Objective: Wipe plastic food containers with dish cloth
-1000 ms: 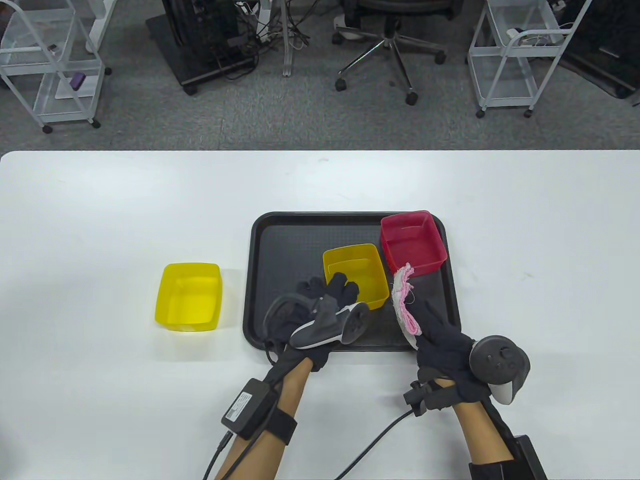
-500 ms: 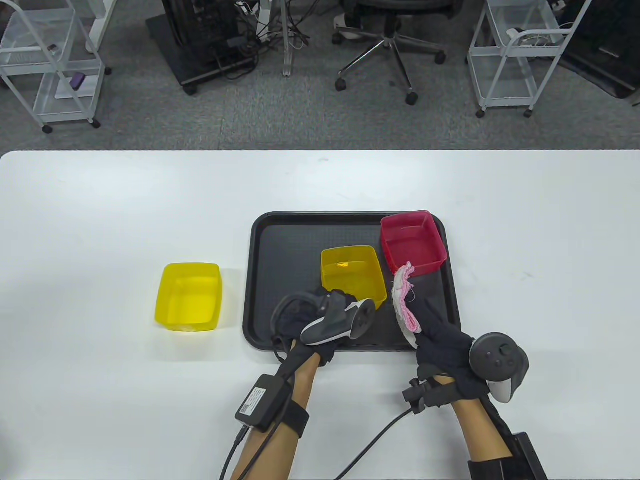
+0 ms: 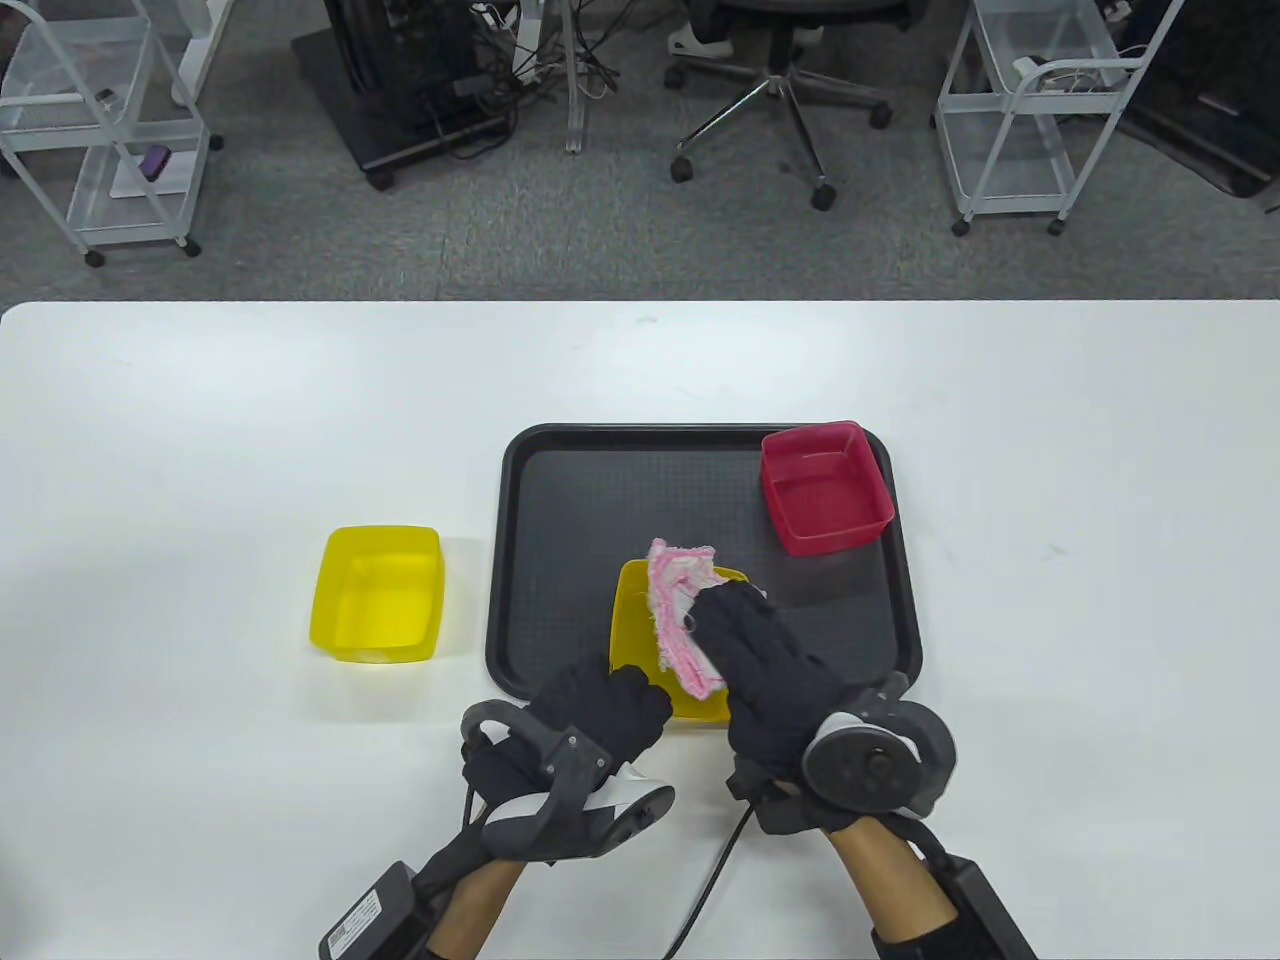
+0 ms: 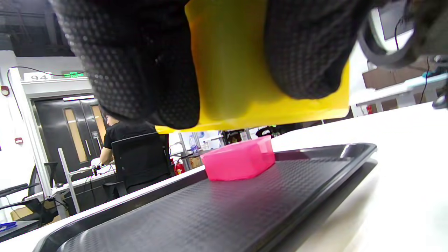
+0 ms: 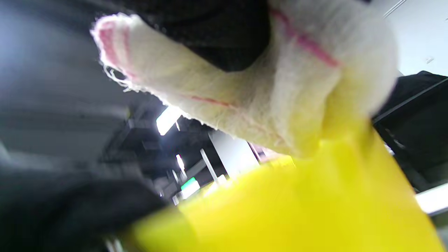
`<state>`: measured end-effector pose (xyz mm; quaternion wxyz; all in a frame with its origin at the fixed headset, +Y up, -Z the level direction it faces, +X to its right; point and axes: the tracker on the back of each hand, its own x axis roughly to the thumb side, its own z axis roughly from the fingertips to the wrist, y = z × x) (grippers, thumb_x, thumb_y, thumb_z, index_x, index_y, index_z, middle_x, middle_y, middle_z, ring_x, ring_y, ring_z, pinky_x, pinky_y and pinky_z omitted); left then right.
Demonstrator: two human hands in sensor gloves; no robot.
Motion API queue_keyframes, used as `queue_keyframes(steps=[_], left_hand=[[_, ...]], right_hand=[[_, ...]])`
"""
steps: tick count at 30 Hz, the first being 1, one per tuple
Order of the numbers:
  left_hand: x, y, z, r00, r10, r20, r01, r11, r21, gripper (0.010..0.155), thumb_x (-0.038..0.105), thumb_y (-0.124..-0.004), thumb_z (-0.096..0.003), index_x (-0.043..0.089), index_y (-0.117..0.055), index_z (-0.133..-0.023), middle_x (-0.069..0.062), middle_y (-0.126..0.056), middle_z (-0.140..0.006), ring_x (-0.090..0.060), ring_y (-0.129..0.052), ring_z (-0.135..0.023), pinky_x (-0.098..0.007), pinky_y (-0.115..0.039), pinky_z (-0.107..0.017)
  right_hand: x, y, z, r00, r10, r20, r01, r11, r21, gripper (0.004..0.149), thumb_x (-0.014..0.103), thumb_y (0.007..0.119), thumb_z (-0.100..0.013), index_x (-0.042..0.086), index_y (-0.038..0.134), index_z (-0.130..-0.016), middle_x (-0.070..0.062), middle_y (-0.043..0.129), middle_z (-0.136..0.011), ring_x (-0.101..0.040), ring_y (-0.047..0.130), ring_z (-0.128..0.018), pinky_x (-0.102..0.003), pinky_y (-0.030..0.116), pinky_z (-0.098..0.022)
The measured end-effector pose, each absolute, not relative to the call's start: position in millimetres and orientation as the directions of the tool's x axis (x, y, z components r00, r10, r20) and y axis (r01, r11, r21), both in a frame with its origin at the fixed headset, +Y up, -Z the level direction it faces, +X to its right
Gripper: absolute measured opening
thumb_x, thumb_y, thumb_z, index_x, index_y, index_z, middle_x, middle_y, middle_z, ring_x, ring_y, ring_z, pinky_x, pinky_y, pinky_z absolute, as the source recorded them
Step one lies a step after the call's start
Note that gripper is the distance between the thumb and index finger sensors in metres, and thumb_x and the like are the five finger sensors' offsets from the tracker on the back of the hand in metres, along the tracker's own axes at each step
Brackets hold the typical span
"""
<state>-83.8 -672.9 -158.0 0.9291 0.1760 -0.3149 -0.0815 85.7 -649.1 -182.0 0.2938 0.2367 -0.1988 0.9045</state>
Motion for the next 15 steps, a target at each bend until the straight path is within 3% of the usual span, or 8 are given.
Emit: queue_keyframes(steps=[3,6,10,12,15], left_hand=[[-81.5,-674.3,-155.7,0.768,-0.301,0.566,0.071,0.918,0.391,0.039,0.050,-0.088,-0.0439,0.032,-0.090,-0.079,0.009,-0.099,-0.078,-0.029,-0.105,-0.070,-0.035,-0.097,-0.051],[-78.2,-671.4,-153.0,0.761,-0.300,0.576,0.054,0.913,0.404,0.039,0.050,-0.088,-0.0436,0.031,-0.091,-0.078,0.008,-0.100,-0.076,-0.029,-0.106,-0.066,-0.034,-0.098,-0.050],[-81.2,-661.2,-152.8,0.783,-0.277,0.557,0.001,0.896,0.443,0.039,0.050,-0.089,-0.0431,0.030,-0.093,-0.077,0.008,-0.101,-0.074,-0.030,-0.107,-0.065,-0.035,-0.098,-0.050],[-84.7,-658.2,-151.9,0.785,-0.276,0.555,-0.012,0.889,0.459,0.039,0.050,-0.089,-0.0429,0.030,-0.093,-0.076,0.008,-0.101,-0.074,-0.030,-0.107,-0.064,-0.034,-0.099,-0.049],[-86.8,-656.1,-149.7,0.779,-0.294,0.555,-0.006,0.880,0.475,0.039,0.050,-0.089,-0.0424,0.031,-0.093,-0.076,0.008,-0.102,-0.073,-0.030,-0.108,-0.064,-0.034,-0.099,-0.049]], right_hand=[[62.0,-644.2,-195.5,-0.852,0.329,0.408,-0.437,-0.876,-0.204,0.043,0.002,0.081,-0.042,0.011,0.083,-0.085,-0.021,0.084,-0.091,-0.050,0.082,-0.079,-0.055,0.082,-0.050],[48.4,-638.9,-207.3,-0.895,0.298,0.332,-0.360,-0.922,-0.142,0.043,0.003,0.081,-0.043,0.011,0.082,-0.085,-0.021,0.084,-0.090,-0.050,0.083,-0.078,-0.054,0.083,-0.048],[43.2,-635.8,-217.1,-0.893,0.369,0.257,-0.390,-0.920,-0.035,0.044,0.006,0.081,-0.044,0.012,0.079,-0.087,-0.021,0.082,-0.091,-0.048,0.084,-0.077,-0.051,0.086,-0.047],[45.3,-635.0,-223.2,-0.821,0.492,0.290,-0.509,-0.861,0.021,0.045,0.004,0.081,-0.044,0.011,0.078,-0.088,-0.023,0.080,-0.091,-0.050,0.082,-0.077,-0.053,0.085,-0.047],[47.3,-634.1,-229.8,-0.705,0.659,0.262,-0.620,-0.752,0.225,0.048,0.006,0.079,-0.046,0.015,0.073,-0.092,-0.025,0.073,-0.095,-0.051,0.075,-0.078,-0.053,0.082,-0.049]])
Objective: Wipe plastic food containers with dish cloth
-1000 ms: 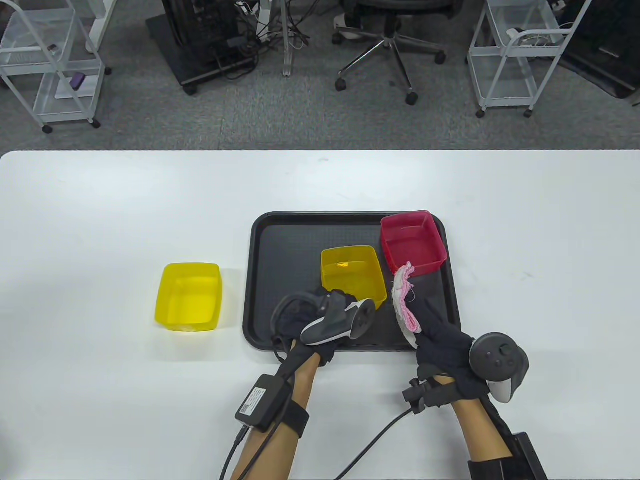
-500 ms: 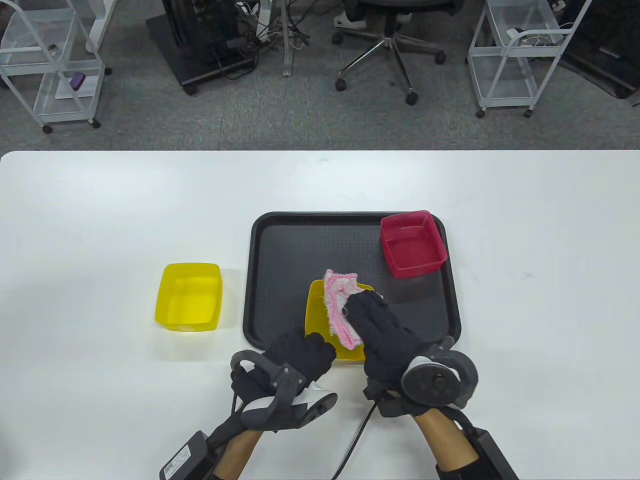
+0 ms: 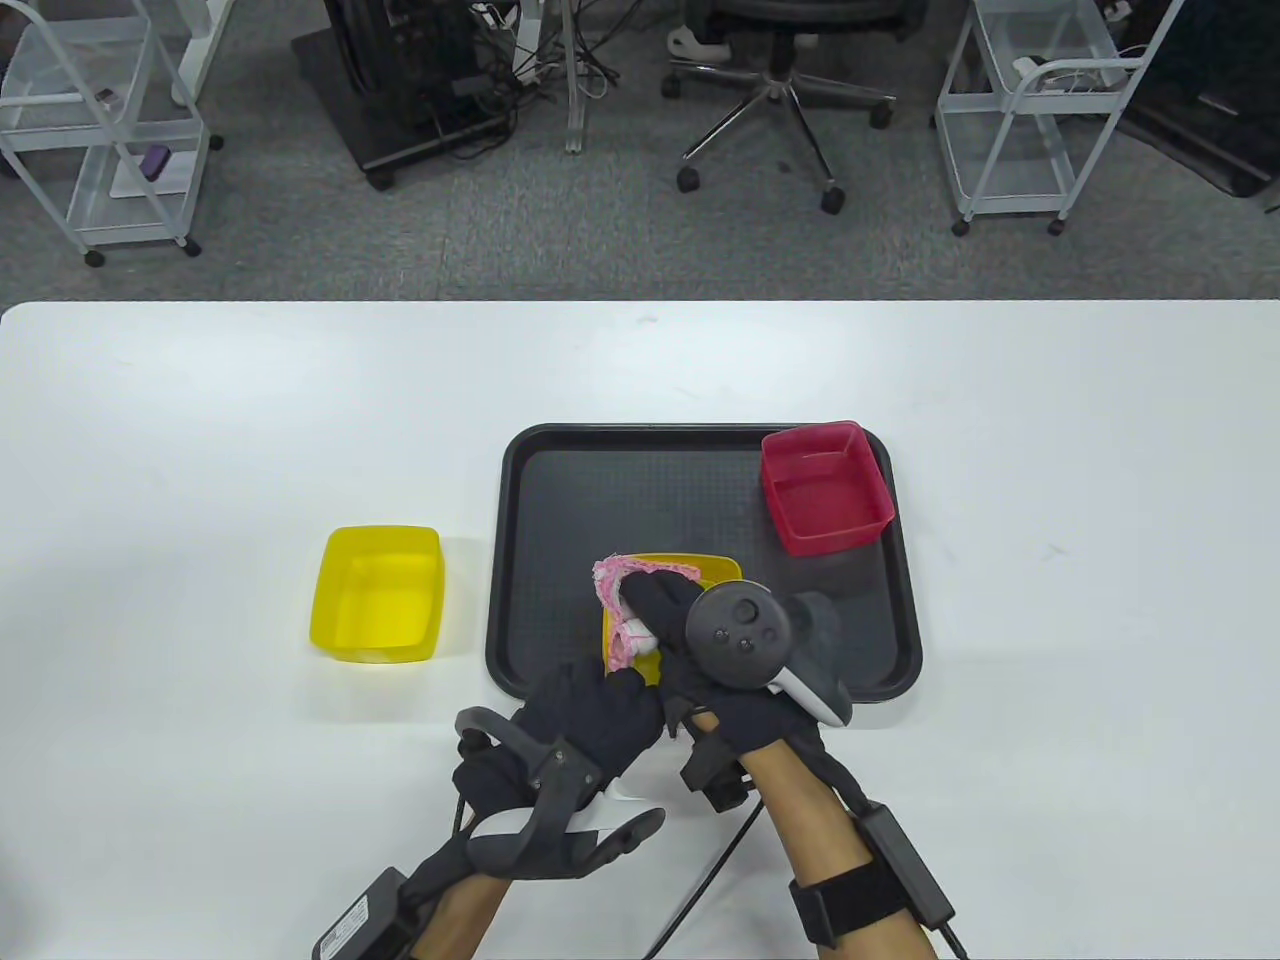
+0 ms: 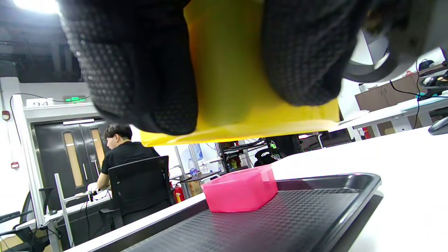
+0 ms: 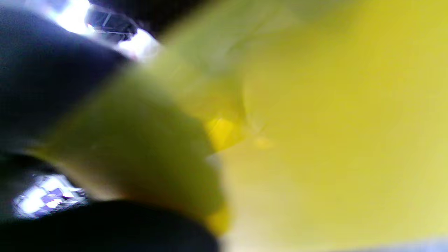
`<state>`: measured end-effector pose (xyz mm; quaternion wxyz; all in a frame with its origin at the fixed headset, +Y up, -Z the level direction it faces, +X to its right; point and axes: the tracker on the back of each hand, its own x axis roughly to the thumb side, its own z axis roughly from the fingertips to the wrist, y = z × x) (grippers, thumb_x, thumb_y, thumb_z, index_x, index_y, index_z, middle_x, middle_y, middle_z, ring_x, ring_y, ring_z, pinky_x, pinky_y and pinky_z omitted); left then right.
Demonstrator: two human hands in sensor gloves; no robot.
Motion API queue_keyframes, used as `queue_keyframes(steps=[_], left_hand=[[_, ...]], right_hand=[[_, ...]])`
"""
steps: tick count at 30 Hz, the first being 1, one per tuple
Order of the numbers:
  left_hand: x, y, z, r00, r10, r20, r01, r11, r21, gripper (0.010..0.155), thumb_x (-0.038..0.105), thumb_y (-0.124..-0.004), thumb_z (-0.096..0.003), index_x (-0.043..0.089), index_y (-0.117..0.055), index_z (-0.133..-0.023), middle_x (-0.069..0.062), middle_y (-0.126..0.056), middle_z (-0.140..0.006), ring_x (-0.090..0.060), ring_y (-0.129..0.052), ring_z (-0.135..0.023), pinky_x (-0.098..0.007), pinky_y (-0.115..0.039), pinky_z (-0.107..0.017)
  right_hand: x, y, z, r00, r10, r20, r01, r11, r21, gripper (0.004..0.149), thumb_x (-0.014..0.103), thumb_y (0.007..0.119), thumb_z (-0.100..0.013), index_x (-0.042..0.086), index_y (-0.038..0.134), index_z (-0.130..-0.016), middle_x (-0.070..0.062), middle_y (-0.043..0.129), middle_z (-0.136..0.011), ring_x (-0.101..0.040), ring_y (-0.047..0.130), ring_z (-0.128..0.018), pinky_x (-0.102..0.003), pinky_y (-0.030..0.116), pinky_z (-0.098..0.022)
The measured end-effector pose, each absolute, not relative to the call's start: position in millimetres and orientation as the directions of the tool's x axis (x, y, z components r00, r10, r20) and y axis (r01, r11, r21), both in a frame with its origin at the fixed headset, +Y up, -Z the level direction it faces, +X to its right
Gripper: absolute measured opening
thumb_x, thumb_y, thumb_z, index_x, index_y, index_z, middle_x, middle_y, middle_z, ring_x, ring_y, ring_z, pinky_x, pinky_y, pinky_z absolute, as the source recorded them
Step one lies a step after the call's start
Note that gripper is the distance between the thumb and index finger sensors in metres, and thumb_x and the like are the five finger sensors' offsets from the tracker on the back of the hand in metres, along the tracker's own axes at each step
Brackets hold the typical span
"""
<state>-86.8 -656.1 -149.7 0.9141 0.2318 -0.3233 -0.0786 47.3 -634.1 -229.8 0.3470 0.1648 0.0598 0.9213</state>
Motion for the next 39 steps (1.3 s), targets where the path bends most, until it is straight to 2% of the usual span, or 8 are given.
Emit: queue_keyframes(steps=[6,9,15,22,26,30,33,39], left_hand=[[-103.0,-656.4,-162.8,0.798,-0.266,0.542,-0.004,0.896,0.445,0.037,0.051,-0.092,-0.0395,0.034,-0.095,-0.073,0.011,-0.103,-0.072,-0.028,-0.109,-0.066,-0.033,-0.100,-0.051],[-103.6,-659.1,-164.9,0.789,-0.275,0.549,0.014,0.902,0.432,0.037,0.051,-0.094,-0.0387,0.035,-0.095,-0.072,0.012,-0.103,-0.072,-0.027,-0.108,-0.068,-0.033,-0.099,-0.052],[-104.1,-664.2,-167.4,0.782,-0.291,0.552,0.044,0.909,0.415,0.037,0.051,-0.093,-0.0387,0.036,-0.095,-0.072,0.013,-0.103,-0.071,-0.026,-0.109,-0.067,-0.032,-0.099,-0.052],[-95.9,-661.3,-160.7,0.771,-0.290,0.567,0.022,0.902,0.431,0.038,0.051,-0.093,-0.0392,0.034,-0.095,-0.073,0.011,-0.103,-0.072,-0.027,-0.109,-0.066,-0.033,-0.099,-0.051],[-94.9,-659.0,-158.5,0.760,-0.294,0.579,0.014,0.899,0.438,0.039,0.051,-0.093,-0.0392,0.033,-0.095,-0.073,0.010,-0.103,-0.071,-0.027,-0.109,-0.065,-0.033,-0.099,-0.050],[-98.6,-654.5,-158.9,0.780,-0.269,0.565,-0.013,0.896,0.444,0.039,0.051,-0.093,-0.0394,0.032,-0.096,-0.073,0.009,-0.104,-0.069,-0.028,-0.110,-0.061,-0.033,-0.100,-0.047],[-102.5,-654.6,-160.1,0.790,-0.257,0.556,-0.043,0.882,0.469,0.038,0.051,-0.092,-0.0395,0.033,-0.095,-0.073,0.009,-0.103,-0.070,-0.028,-0.110,-0.061,-0.033,-0.100,-0.048],[-119.1,-656.4,-171.4,0.794,-0.203,0.574,-0.065,0.909,0.412,0.037,0.051,-0.094,-0.0379,0.037,-0.093,-0.072,0.013,-0.102,-0.073,-0.026,-0.107,-0.070,-0.033,-0.098,-0.055]], right_hand=[[52.1,-643.8,-232.2,-0.593,0.800,0.090,-0.684,-0.559,0.469,0.047,0.009,0.077,-0.047,0.014,0.073,-0.093,-0.024,0.076,-0.096,-0.047,0.078,-0.076,-0.052,0.082,-0.048],[48.0,-645.3,-231.9,-0.645,0.764,0.031,-0.675,-0.587,0.447,0.045,0.007,0.077,-0.046,0.013,0.077,-0.091,-0.023,0.081,-0.092,-0.049,0.082,-0.074,-0.053,0.081,-0.047],[24.0,-638.4,-227.5,-0.857,0.462,0.227,-0.355,-0.850,0.390,0.042,0.000,0.077,-0.045,0.011,0.081,-0.085,-0.021,0.084,-0.091,-0.049,0.083,-0.079,-0.055,0.080,-0.051],[9.7,-636.8,-227.7,-0.956,0.007,0.293,-0.001,-1.000,0.019,0.042,0.003,0.078,-0.044,0.017,0.083,-0.083,-0.017,0.083,-0.093,-0.047,0.083,-0.081,-0.052,0.083,-0.051],[27.6,-635.0,-234.7,-0.943,0.295,0.153,-0.293,-0.955,0.036,0.041,0.007,0.080,-0.043,0.018,0.085,-0.081,-0.016,0.089,-0.086,-0.046,0.089,-0.072,-0.048,0.087,-0.045],[42.0,-641.3,-238.8,-0.707,0.704,0.076,-0.675,-0.702,0.227,0.045,0.007,0.080,-0.044,0.013,0.078,-0.089,-0.027,0.078,-0.091,-0.051,0.079,-0.071,-0.051,0.086,-0.042],[43.3,-640.6,-237.2,-0.604,0.794,0.063,-0.745,-0.591,0.309,0.046,0.008,0.079,-0.044,0.014,0.077,-0.090,-0.028,0.078,-0.091,-0.050,0.078,-0.070,-0.051,0.087,-0.040],[44.2,-641.4,-233.7,-0.643,0.766,0.022,-0.673,-0.578,0.462,0.043,0.006,0.078,-0.045,0.011,0.079,-0.088,-0.025,0.082,-0.090,-0.050,0.081,-0.072,-0.053,0.083,-0.045]])
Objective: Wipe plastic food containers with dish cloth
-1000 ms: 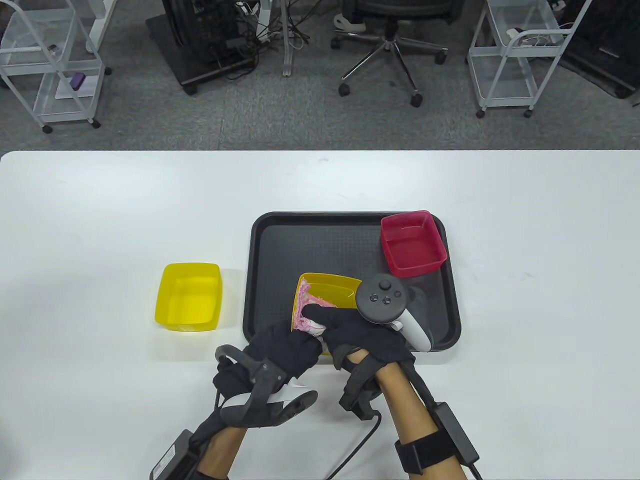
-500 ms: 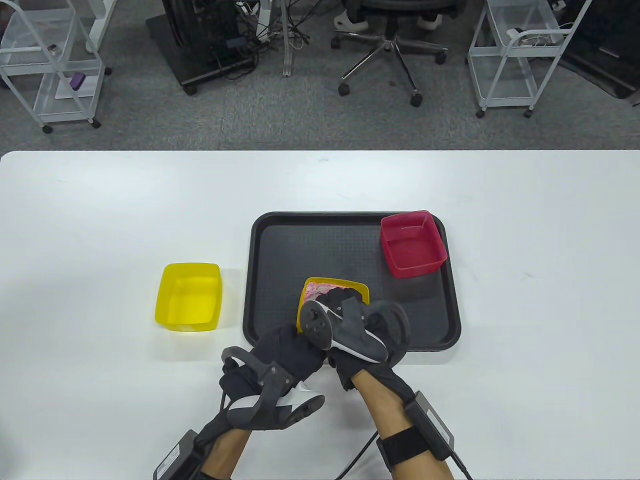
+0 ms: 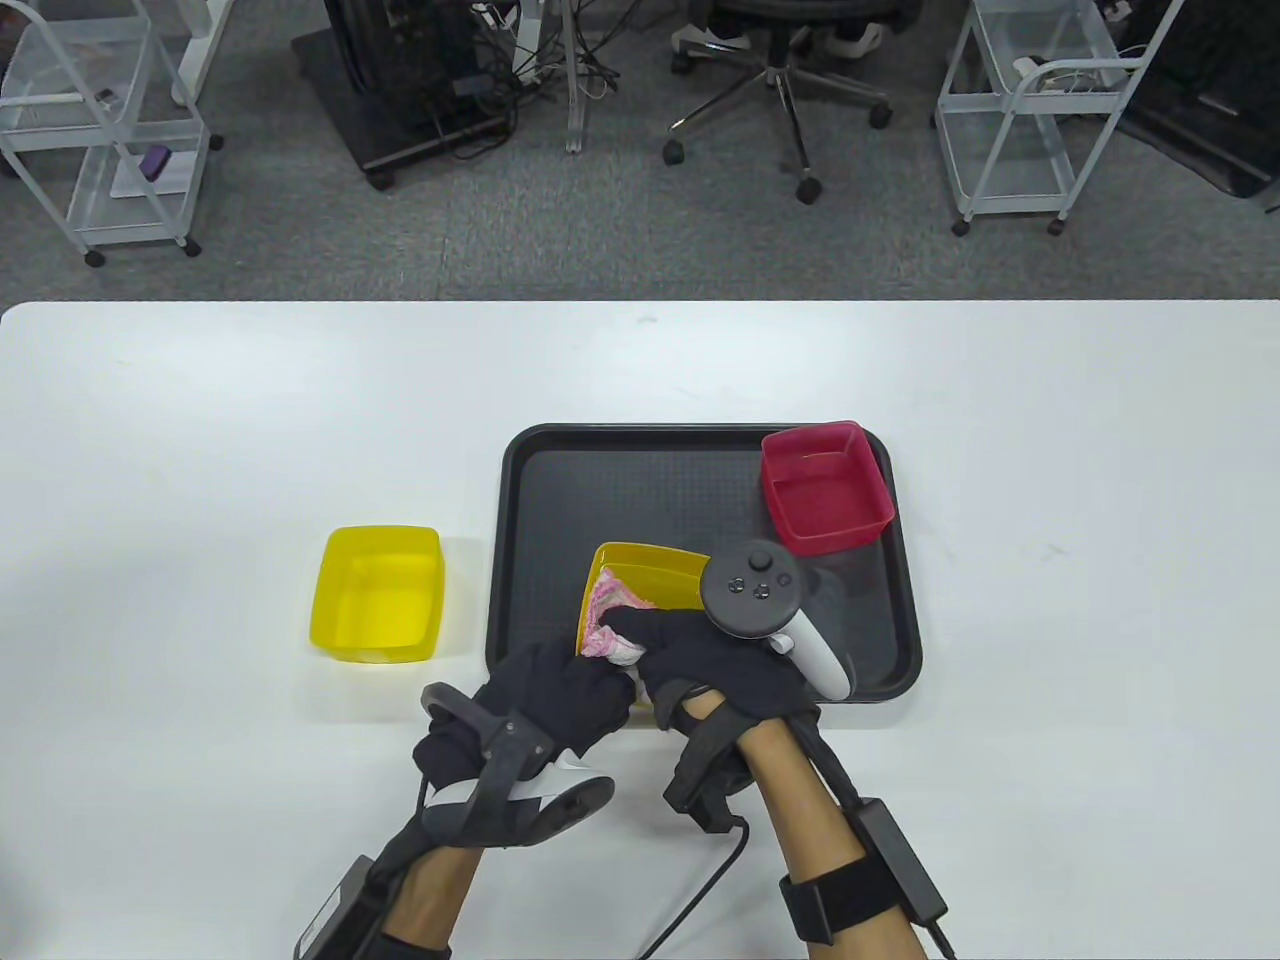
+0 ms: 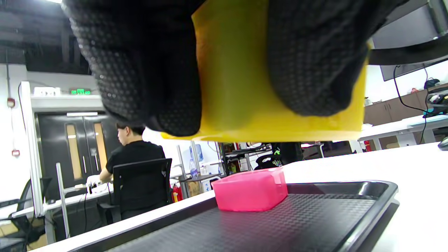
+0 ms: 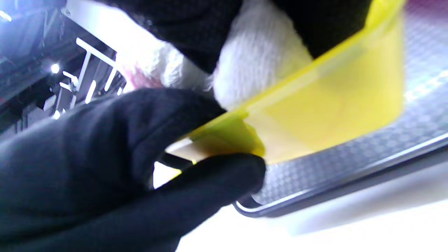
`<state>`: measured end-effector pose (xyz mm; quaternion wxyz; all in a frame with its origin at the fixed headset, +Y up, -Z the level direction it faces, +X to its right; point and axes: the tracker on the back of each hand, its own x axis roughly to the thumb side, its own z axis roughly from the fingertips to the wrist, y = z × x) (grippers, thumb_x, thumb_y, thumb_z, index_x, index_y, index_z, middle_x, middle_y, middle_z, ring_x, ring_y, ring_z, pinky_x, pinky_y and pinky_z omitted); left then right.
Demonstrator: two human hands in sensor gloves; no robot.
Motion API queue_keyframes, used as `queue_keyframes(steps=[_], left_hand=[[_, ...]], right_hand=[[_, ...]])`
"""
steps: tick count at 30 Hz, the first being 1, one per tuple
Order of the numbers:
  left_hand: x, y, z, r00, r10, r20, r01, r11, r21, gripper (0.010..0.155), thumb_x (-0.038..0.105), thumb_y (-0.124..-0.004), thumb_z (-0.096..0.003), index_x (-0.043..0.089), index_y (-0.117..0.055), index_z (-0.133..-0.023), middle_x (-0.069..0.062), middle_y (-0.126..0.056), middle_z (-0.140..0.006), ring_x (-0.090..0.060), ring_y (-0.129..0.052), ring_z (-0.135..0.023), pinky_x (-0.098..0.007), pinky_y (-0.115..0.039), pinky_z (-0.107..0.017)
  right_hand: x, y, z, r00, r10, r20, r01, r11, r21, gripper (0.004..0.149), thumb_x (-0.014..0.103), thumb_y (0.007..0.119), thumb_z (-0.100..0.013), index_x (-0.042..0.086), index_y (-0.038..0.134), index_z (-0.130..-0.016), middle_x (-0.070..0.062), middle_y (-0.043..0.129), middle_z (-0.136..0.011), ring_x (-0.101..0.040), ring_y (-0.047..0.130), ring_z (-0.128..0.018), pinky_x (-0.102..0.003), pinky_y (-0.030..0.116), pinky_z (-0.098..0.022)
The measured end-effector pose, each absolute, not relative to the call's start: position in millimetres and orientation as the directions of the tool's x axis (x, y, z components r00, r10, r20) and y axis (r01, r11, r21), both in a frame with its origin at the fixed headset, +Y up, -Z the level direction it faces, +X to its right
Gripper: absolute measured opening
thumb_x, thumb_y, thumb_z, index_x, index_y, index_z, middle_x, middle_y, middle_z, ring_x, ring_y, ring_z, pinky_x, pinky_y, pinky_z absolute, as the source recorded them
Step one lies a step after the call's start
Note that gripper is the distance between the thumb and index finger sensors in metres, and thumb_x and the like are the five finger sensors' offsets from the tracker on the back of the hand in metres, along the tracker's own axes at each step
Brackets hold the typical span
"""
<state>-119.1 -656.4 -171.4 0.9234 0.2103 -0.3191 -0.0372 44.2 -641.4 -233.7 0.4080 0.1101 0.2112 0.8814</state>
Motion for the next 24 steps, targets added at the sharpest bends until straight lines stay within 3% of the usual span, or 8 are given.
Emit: queue_keyframes(steps=[7,10,13,16,18,19,21,24], left_hand=[[-111.6,-660.6,-168.7,0.778,-0.250,0.577,-0.020,0.907,0.420,0.036,0.051,-0.094,-0.0382,0.037,-0.094,-0.072,0.013,-0.103,-0.072,-0.026,-0.107,-0.069,-0.033,-0.098,-0.054],[-105.6,-660.2,-165.3,0.767,-0.251,0.591,-0.029,0.906,0.422,0.038,0.051,-0.093,-0.0384,0.035,-0.094,-0.073,0.012,-0.102,-0.072,-0.026,-0.107,-0.069,-0.033,-0.098,-0.053],[-98.6,-659.8,-161.8,0.761,-0.225,0.608,-0.061,0.909,0.413,0.038,0.051,-0.093,-0.0386,0.035,-0.094,-0.073,0.012,-0.102,-0.073,-0.027,-0.107,-0.069,-0.033,-0.098,-0.054],[-92.3,-658.8,-159.1,0.754,-0.262,0.603,-0.042,0.896,0.441,0.038,0.051,-0.093,-0.0386,0.034,-0.094,-0.073,0.011,-0.103,-0.071,-0.027,-0.108,-0.066,-0.033,-0.099,-0.052],[-90.0,-657.2,-156.8,0.756,-0.238,0.609,-0.068,0.898,0.434,0.039,0.051,-0.093,-0.0387,0.032,-0.095,-0.073,0.009,-0.104,-0.070,-0.028,-0.109,-0.062,-0.034,-0.100,-0.049],[-89.2,-655.4,-155.2,0.761,-0.244,0.601,-0.068,0.891,0.448,0.040,0.051,-0.094,-0.0385,0.032,-0.096,-0.073,0.008,-0.104,-0.069,-0.029,-0.110,-0.060,-0.034,-0.100,-0.047],[-89.8,-654.9,-155.2,0.769,-0.253,0.587,-0.063,0.884,0.464,0.040,0.051,-0.094,-0.0384,0.031,-0.096,-0.073,0.008,-0.104,-0.068,-0.028,-0.110,-0.058,-0.033,-0.101,-0.045],[-95.7,-654.6,-157.0,0.780,-0.232,0.581,-0.080,0.884,0.460,0.039,0.051,-0.094,-0.0381,0.032,-0.096,-0.072,0.008,-0.105,-0.067,-0.028,-0.111,-0.056,-0.033,-0.101,-0.044]], right_hand=[[17.9,-633.5,-220.3,-0.900,0.299,0.319,-0.217,-0.939,0.267,0.041,0.001,0.078,-0.044,0.014,0.084,-0.083,-0.018,0.084,-0.092,-0.047,0.081,-0.082,-0.053,0.082,-0.053],[13.4,-635.0,-218.8,-0.936,0.110,0.335,-0.074,-0.990,0.118,0.040,0.001,0.078,-0.044,0.016,0.085,-0.081,-0.018,0.083,-0.093,-0.048,0.080,-0.083,-0.053,0.082,-0.053],[16.4,-636.8,-220.4,-0.967,0.002,0.254,-0.005,-1.000,-0.012,0.041,0.003,0.079,-0.045,0.016,0.083,-0.084,-0.019,0.082,-0.093,-0.048,0.081,-0.081,-0.051,0.084,-0.051],[24.0,-636.8,-224.9,-0.970,0.117,0.214,-0.121,-0.993,-0.005,0.041,0.005,0.079,-0.044,0.017,0.084,-0.083,-0.016,0.085,-0.090,-0.047,0.084,-0.078,-0.049,0.086,-0.049],[30.8,-636.8,-227.6,-0.947,0.281,0.156,-0.273,-0.960,0.066,0.041,0.006,0.079,-0.044,0.016,0.083,-0.084,-0.018,0.083,-0.091,-0.048,0.082,-0.077,-0.050,0.085,-0.048],[35.7,-638.2,-228.9,-0.876,0.471,0.107,-0.457,-0.880,0.128,0.042,0.005,0.079,-0.045,0.014,0.082,-0.085,-0.021,0.081,-0.092,-0.050,0.080,-0.077,-0.052,0.084,-0.048],[41.0,-639.9,-230.1,-0.735,0.676,0.061,-0.652,-0.728,0.211,0.043,0.004,0.078,-0.045,0.011,0.079,-0.088,-0.027,0.076,-0.093,-0.052,0.075,-0.076,-0.054,0.083,-0.047],[47.5,-642.5,-230.5,-0.614,0.790,0.010,-0.741,-0.580,0.337,0.044,0.004,0.078,-0.045,0.009,0.076,-0.089,-0.027,0.075,-0.094,-0.051,0.073,-0.076,-0.054,0.082,-0.047]])
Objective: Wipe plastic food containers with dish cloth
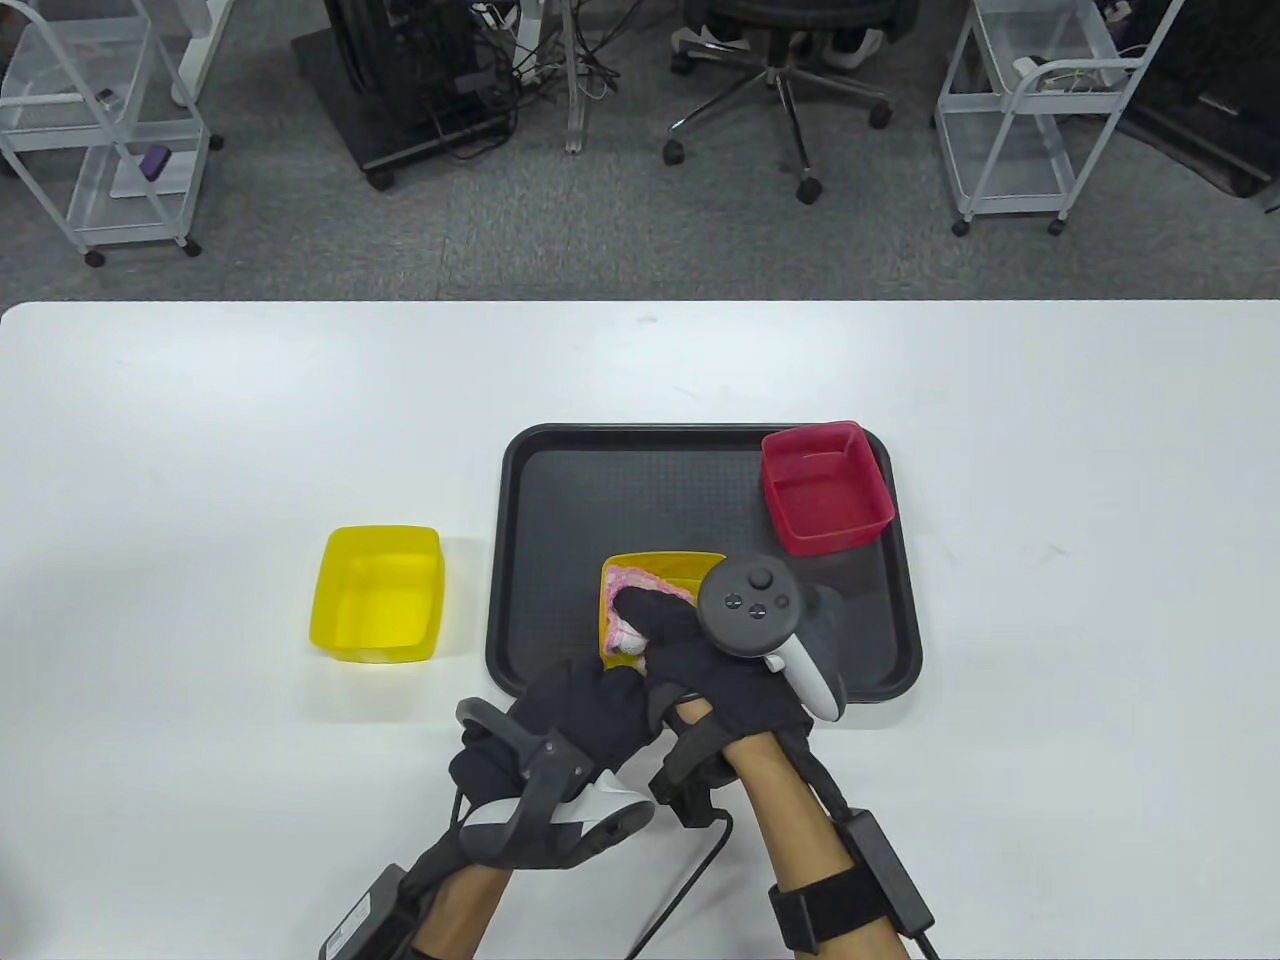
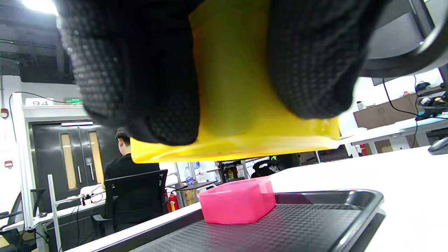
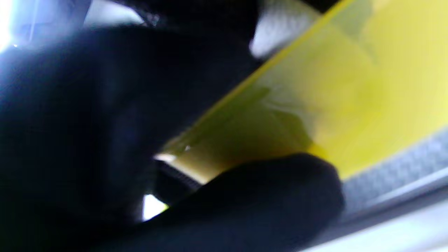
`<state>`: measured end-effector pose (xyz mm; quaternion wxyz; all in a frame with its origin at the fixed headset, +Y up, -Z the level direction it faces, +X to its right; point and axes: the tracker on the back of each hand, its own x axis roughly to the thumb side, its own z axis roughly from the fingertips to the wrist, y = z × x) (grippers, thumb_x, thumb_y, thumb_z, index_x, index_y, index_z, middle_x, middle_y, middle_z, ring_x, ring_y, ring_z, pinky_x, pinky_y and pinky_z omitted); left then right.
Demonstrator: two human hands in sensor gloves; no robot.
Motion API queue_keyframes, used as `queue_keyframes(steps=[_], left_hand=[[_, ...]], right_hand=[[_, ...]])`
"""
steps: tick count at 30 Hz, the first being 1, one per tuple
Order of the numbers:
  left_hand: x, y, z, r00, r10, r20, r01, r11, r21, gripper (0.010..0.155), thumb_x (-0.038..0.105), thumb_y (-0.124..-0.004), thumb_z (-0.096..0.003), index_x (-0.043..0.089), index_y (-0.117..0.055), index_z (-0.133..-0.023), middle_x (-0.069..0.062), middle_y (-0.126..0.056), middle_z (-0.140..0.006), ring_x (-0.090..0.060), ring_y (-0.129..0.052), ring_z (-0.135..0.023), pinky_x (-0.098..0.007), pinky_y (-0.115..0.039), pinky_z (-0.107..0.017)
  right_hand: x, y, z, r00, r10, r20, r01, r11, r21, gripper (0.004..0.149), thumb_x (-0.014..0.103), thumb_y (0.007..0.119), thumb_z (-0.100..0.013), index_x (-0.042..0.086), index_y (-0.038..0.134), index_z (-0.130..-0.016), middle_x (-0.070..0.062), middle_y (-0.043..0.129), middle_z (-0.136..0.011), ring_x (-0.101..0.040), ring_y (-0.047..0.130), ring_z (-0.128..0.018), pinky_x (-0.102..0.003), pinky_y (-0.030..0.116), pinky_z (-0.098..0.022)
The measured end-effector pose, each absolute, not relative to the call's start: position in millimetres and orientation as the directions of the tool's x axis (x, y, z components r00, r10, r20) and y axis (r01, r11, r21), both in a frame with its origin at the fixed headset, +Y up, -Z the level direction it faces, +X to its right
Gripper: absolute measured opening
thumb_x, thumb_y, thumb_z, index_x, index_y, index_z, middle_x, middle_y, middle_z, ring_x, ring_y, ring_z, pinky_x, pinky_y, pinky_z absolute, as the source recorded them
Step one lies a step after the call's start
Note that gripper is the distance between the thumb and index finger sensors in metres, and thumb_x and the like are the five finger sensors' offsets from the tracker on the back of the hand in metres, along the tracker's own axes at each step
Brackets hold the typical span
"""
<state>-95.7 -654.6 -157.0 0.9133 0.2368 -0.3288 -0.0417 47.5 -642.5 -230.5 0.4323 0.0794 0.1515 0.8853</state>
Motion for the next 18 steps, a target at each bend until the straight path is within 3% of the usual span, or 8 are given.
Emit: queue_keyframes(steps=[4,7,8,13,16,18], left_hand=[[-105.2,-658.6,-164.9,0.779,-0.202,0.594,-0.075,0.910,0.408,0.038,0.052,-0.096,-0.0359,0.036,-0.096,-0.070,0.012,-0.105,-0.068,-0.026,-0.110,-0.063,-0.033,-0.100,-0.050],[-102.4,-665.9,-168.5,0.766,-0.227,0.601,-0.027,0.923,0.383,0.037,0.051,-0.097,-0.0353,0.037,-0.096,-0.069,0.014,-0.104,-0.069,-0.026,-0.108,-0.067,-0.033,-0.099,-0.053],[-99.4,-668.1,-167.7,0.757,-0.256,0.601,-0.004,0.918,0.397,0.036,0.052,-0.096,-0.0353,0.038,-0.096,-0.069,0.014,-0.104,-0.068,-0.025,-0.109,-0.067,-0.033,-0.099,-0.053],[-92.9,-668.6,-163.1,0.744,-0.258,0.616,-0.013,0.917,0.400,0.037,0.051,-0.095,-0.0362,0.036,-0.096,-0.070,0.013,-0.104,-0.068,-0.026,-0.109,-0.065,-0.033,-0.099,-0.052],[-90.1,-666.2,-160.1,0.741,-0.244,0.625,-0.040,0.914,0.404,0.039,0.051,-0.095,-0.0369,0.035,-0.095,-0.072,0.012,-0.104,-0.069,-0.026,-0.108,-0.065,-0.033,-0.099,-0.051],[-86.4,-664.3,-155.8,0.731,-0.234,0.641,-0.061,0.913,0.403,0.039,0.051,-0.095,-0.0372,0.034,-0.095,-0.072,0.011,-0.104,-0.070,-0.027,-0.108,-0.064,-0.034,-0.098,-0.051]], right_hand=[[58.2,-653.3,-230.1,-0.610,0.792,-0.019,-0.702,-0.529,0.476,0.043,0.005,0.078,-0.045,0.009,0.079,-0.088,-0.024,0.080,-0.092,-0.049,0.079,-0.075,-0.052,0.082,-0.047],[53.5,-657.9,-225.6,-0.703,0.710,0.044,-0.611,-0.634,0.474,0.042,0.002,0.077,-0.045,0.008,0.081,-0.086,-0.024,0.082,-0.091,-0.052,0.079,-0.077,-0.055,0.080,-0.049],[49.2,-657.6,-223.1,-0.781,0.612,0.124,-0.508,-0.738,0.444,0.041,0.002,0.077,-0.045,0.010,0.082,-0.085,-0.022,0.083,-0.091,-0.051,0.081,-0.078,-0.054,0.081,-0.050],[39.5,-652.2,-217.7,-0.889,0.366,0.274,-0.279,-0.909,0.310,0.039,0.001,0.077,-0.044,0.014,0.086,-0.080,-0.017,0.085,-0.091,-0.047,0.081,-0.082,-0.053,0.081,-0.053],[34.9,-649.7,-214.2,-0.931,0.179,0.319,-0.148,-0.982,0.119,0.039,0.001,0.078,-0.044,0.015,0.086,-0.080,-0.017,0.085,-0.092,-0.047,0.081,-0.082,-0.053,0.082,-0.053],[35.5,-650.0,-214.3,-0.956,0.114,0.269,-0.112,-0.993,0.019,0.040,0.003,0.079,-0.044,0.016,0.084,-0.082,-0.018,0.083,-0.092,-0.047,0.083,-0.080,-0.051,0.084,-0.051]])
